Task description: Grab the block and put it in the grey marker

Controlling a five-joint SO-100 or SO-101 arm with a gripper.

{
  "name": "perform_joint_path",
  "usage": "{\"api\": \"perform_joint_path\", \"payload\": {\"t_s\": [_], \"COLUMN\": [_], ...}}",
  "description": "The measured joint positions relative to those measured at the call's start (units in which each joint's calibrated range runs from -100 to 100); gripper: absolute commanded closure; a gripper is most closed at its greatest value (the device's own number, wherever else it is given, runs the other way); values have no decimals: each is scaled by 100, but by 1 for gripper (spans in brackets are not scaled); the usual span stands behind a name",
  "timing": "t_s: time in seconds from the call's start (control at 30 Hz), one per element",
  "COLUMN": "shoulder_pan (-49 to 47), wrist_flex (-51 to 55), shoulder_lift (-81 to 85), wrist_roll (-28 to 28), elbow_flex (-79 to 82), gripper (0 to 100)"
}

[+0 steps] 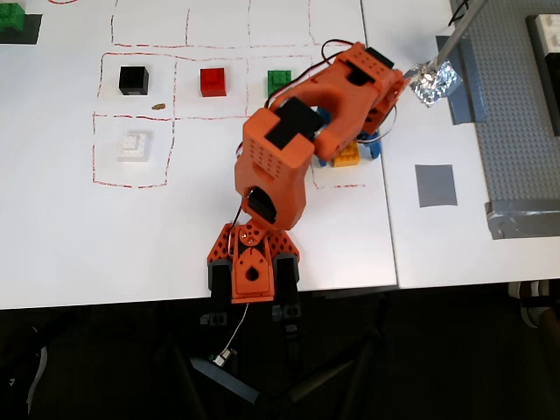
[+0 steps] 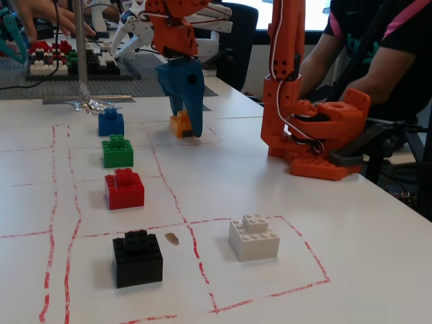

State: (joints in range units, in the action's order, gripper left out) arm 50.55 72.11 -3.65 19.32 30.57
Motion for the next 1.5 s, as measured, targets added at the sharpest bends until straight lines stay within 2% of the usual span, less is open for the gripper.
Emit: {"api": "perform_joint_path", "payload": {"t_s": [0.17,0.23,0.37,0.53,0.63,0.77,1.0,1.23,1.5], "shoulder_pan": [40,60,60,60,60,140,618,1416,2283], "wrist_flex": [-209,-217,-217,-209,-153,-169,-241,-193,-137], "shoulder_lift": [9,17,69,69,77,223,902,1092,421], "wrist_roll": [-34,-34,-73,-137,-376,-933,-2589,-3961,-4982], "elbow_flex": [54,54,36,45,45,45,63,9,-2020], "gripper": [71,83,97,100,100,100,100,100,100]}}
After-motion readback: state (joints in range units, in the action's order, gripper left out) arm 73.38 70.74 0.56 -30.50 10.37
